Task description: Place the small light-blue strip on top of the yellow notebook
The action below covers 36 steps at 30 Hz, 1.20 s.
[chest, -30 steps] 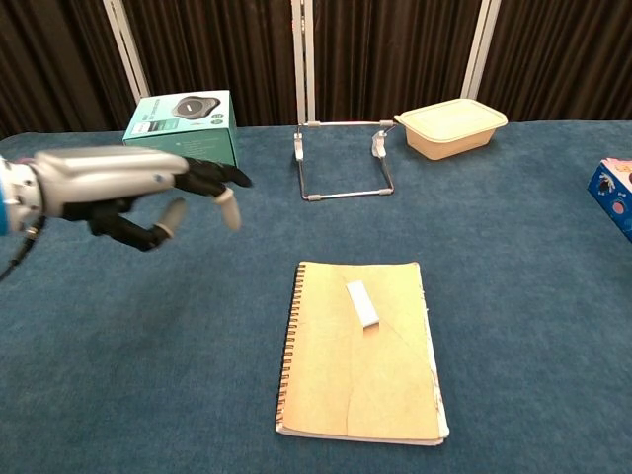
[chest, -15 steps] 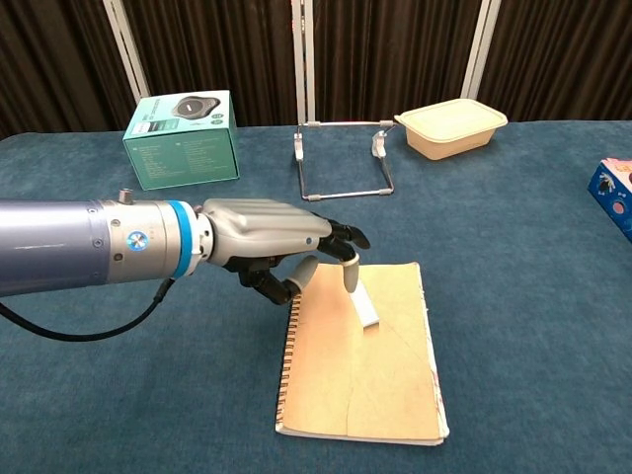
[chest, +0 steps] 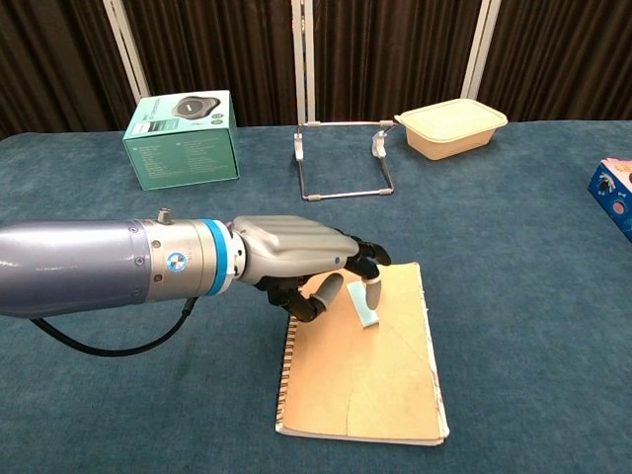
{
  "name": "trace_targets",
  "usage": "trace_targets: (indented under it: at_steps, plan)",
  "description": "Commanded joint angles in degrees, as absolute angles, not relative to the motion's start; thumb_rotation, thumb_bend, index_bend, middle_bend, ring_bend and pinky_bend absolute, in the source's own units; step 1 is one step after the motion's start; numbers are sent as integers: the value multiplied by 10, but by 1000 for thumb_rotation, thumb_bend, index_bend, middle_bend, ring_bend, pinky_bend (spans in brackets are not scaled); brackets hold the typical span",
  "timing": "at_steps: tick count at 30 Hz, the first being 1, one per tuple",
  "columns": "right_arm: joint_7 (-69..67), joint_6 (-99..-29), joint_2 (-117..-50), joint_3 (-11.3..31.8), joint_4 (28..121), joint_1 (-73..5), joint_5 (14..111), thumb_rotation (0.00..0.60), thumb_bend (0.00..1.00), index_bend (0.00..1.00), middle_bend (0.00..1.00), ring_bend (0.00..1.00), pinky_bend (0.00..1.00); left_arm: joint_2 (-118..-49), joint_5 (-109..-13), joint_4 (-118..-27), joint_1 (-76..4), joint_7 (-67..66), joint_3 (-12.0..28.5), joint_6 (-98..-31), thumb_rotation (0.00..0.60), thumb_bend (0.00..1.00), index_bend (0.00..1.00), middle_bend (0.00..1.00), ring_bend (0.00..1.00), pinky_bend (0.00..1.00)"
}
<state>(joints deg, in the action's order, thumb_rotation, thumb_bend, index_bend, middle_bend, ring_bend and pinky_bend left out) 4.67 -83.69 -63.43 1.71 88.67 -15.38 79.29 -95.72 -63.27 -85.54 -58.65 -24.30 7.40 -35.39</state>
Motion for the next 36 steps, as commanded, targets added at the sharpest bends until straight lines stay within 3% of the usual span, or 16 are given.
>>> trace_targets:
  at_steps: [1,36]
  plan:
    - [45,-835,-634,20,888,-152,793,600,0,0,0,0,0,-961,-623,-855,-591,-250,68,-357,600,1000,280,0,0,0]
    - [26,-827,-624,52,895,-129,815,600,0,0,0,0,0,-1009,-601,-824,-606,-263,35,-394,600,1000,284,0,0,0]
